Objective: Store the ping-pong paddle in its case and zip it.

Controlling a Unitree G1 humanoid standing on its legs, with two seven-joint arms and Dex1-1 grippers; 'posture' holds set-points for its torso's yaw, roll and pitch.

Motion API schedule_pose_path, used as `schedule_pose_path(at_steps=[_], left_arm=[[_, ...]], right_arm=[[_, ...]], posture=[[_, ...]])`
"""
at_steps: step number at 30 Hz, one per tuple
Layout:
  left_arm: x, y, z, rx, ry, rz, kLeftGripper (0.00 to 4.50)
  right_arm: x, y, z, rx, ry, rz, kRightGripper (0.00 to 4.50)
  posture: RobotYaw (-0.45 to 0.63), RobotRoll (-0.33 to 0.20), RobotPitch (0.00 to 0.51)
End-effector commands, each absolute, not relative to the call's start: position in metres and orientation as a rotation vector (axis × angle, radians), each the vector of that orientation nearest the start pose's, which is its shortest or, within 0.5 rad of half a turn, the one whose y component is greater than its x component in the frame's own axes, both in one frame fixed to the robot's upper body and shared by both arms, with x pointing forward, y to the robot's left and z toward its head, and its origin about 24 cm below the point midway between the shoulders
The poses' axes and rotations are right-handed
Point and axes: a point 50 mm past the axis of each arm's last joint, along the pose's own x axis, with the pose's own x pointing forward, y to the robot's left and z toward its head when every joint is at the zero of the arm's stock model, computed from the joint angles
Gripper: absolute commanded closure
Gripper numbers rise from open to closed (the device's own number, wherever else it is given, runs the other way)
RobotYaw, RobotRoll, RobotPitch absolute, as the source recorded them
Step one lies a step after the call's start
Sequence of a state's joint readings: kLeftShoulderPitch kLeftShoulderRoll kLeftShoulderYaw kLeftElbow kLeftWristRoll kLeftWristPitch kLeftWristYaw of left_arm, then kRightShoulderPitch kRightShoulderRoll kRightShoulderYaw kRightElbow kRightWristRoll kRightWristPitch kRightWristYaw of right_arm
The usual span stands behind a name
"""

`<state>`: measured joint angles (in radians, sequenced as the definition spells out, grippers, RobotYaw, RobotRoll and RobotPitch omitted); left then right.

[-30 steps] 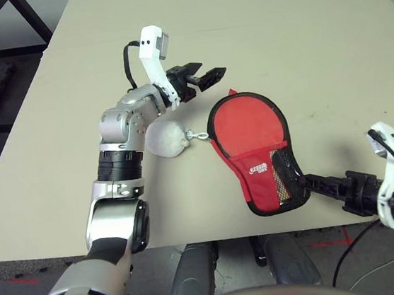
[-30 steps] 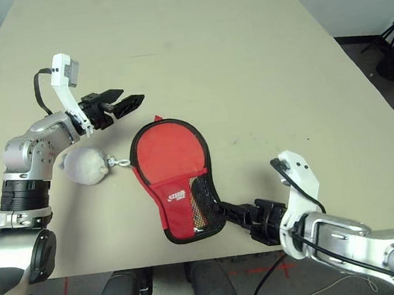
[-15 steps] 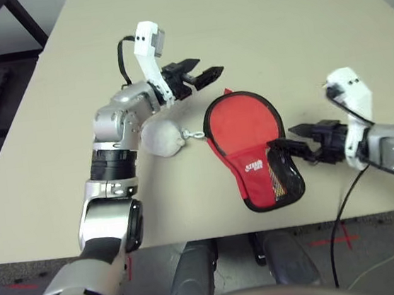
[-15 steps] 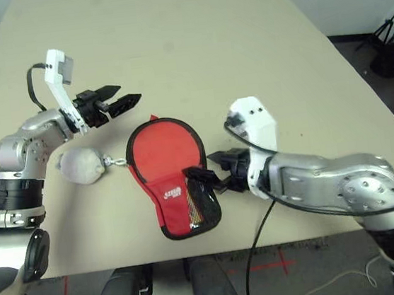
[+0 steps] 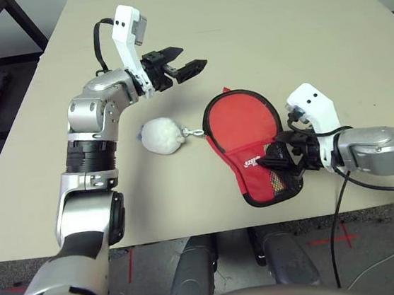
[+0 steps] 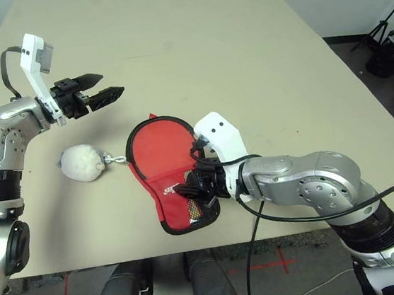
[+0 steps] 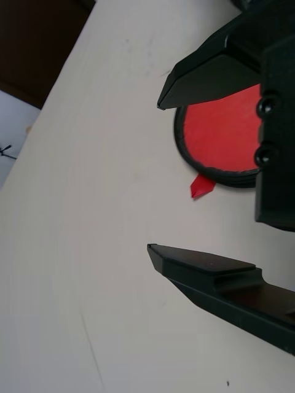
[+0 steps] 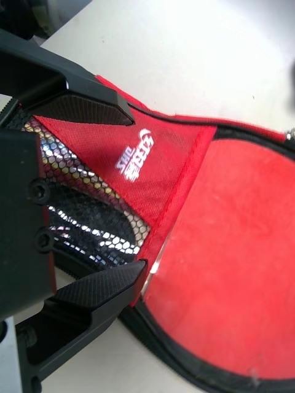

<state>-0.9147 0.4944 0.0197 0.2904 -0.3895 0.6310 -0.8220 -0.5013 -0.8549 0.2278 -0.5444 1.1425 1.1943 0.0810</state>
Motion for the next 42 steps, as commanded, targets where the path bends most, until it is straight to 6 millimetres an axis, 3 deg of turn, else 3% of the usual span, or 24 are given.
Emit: schedule_pose_path(at_steps=[1,8,26,30,42], left_arm=[[0.357,0.163,0.232,0.126,0.067,-0.902,0.0],[0.349,0.176,0.236,0.245,0.157,-0.955,0.0],[0.328,0.218,0.286,0.496,0.372,-1.079,0.0],[0.326,0.229,0.284,0.674,0.49,-1.107,0.0],[0.333,0.221,0.266,0.974,0.546,-1.256,0.0]], right_arm=[[0.237,-0.129,0.157,-0.322,0.594,0.893,0.02],[0.251,-0.117,0.148,-0.384,0.573,0.927,0.02],[0.269,-0.113,0.126,-0.443,0.606,0.965,0.02],[0.273,-0.114,0.125,-0.441,0.605,0.957,0.02],[0.278,-0.112,0.121,-0.458,0.608,0.954,0.02]], posture=[[-0.1,0.0,0.193],[-0.08,0.0,0.192],[-0.04,0.0,0.192],[-0.04,0.0,0.189],[-0.05,0.0,0.19]])
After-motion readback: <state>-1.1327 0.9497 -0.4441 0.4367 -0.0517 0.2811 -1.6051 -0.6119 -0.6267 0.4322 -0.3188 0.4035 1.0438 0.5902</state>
